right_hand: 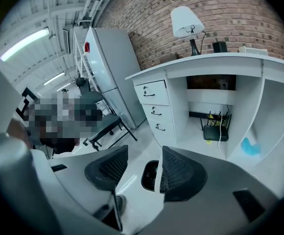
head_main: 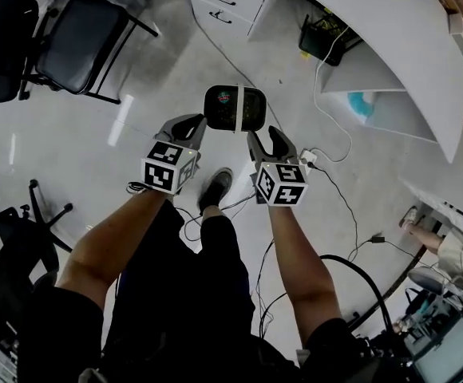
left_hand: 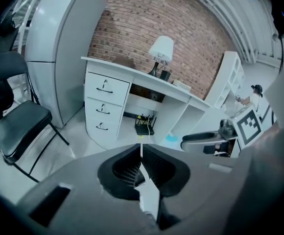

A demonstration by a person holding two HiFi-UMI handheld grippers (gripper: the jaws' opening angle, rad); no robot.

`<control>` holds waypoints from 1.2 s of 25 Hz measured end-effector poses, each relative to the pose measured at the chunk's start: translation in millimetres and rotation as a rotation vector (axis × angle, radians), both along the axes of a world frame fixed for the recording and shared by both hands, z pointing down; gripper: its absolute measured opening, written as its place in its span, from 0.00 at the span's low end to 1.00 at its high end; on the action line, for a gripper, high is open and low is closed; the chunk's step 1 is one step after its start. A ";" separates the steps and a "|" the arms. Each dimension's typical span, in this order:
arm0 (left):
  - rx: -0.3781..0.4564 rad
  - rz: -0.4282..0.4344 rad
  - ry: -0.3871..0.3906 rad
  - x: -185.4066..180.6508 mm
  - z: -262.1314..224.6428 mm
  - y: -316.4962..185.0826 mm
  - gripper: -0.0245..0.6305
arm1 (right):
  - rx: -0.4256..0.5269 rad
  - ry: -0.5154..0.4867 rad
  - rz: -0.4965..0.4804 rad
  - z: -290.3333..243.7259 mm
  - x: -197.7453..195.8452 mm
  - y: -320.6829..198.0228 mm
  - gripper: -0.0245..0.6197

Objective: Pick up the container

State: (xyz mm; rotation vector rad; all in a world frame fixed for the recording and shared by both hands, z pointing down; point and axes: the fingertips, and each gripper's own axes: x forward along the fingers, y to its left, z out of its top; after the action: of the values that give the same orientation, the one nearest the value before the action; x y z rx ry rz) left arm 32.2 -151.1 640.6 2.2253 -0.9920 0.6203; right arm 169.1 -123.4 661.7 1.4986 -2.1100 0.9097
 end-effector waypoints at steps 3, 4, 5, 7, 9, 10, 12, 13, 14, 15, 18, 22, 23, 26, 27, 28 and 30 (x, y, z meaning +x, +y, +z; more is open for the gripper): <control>-0.019 0.008 -0.009 -7.2 28.3 -1.7 0.06 | -0.027 0.007 0.018 28.0 -5.9 -6.7 0.33; -0.021 0.010 -0.010 -8.9 36.8 -3.2 0.06 | -0.035 0.008 0.023 37.9 -7.9 -8.5 0.33; -0.026 0.010 -0.009 -10.5 45.3 -4.3 0.06 | -0.043 0.011 0.025 47.8 -10.5 -9.4 0.34; -0.043 0.007 -0.004 -13.7 62.1 -5.1 0.06 | -0.058 0.024 0.018 67.5 -16.4 -9.6 0.34; -0.057 0.006 -0.002 -15.4 78.5 -7.5 0.06 | -0.069 0.035 0.010 86.9 -20.2 -12.0 0.35; -0.061 0.009 -0.002 -15.9 86.9 -9.2 0.06 | -0.074 0.037 0.011 96.4 -21.4 -13.9 0.35; -0.072 0.018 -0.006 -17.9 104.0 -10.7 0.06 | -0.086 0.043 0.014 115.2 -24.3 -16.6 0.35; -0.078 0.022 -0.007 -18.8 112.2 -11.1 0.06 | -0.090 0.048 0.013 123.9 -25.8 -18.3 0.35; -0.083 0.025 -0.006 -19.1 120.2 -12.0 0.06 | -0.091 0.053 0.010 132.1 -26.8 -20.7 0.35; -0.089 0.025 -0.005 -18.7 127.8 -13.3 0.06 | -0.092 0.060 0.007 140.1 -27.1 -23.6 0.35; -0.105 0.013 0.009 -14.9 149.5 -18.6 0.06 | -0.099 0.074 0.008 164.4 -25.4 -31.5 0.35; -0.098 0.001 0.011 -11.8 174.9 -26.0 0.06 | -0.104 0.087 0.002 193.6 -26.0 -38.2 0.35; -0.088 -0.003 0.007 -11.4 179.3 -27.7 0.06 | -0.108 0.097 -0.002 200.5 -25.8 -38.6 0.35; -0.070 -0.010 0.009 -8.4 192.2 -33.0 0.06 | -0.122 0.119 -0.002 219.5 -24.2 -40.8 0.36; -0.076 -0.013 0.007 -8.2 198.0 -34.5 0.06 | -0.127 0.120 0.003 225.3 -24.2 -42.2 0.36; -0.082 -0.017 0.003 -8.7 204.3 -35.9 0.06 | -0.133 0.118 0.008 231.2 -24.8 -43.1 0.36; -0.090 -0.022 -0.004 -10.1 215.7 -38.2 0.06 | -0.148 0.116 0.011 242.5 -26.3 -43.8 0.36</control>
State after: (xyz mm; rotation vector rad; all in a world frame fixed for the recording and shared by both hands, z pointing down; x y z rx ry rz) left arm 22.1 -189.3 856.3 2.1329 -0.9700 0.6473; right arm 142.8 -167.2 904.1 1.4530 -1.9116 0.9372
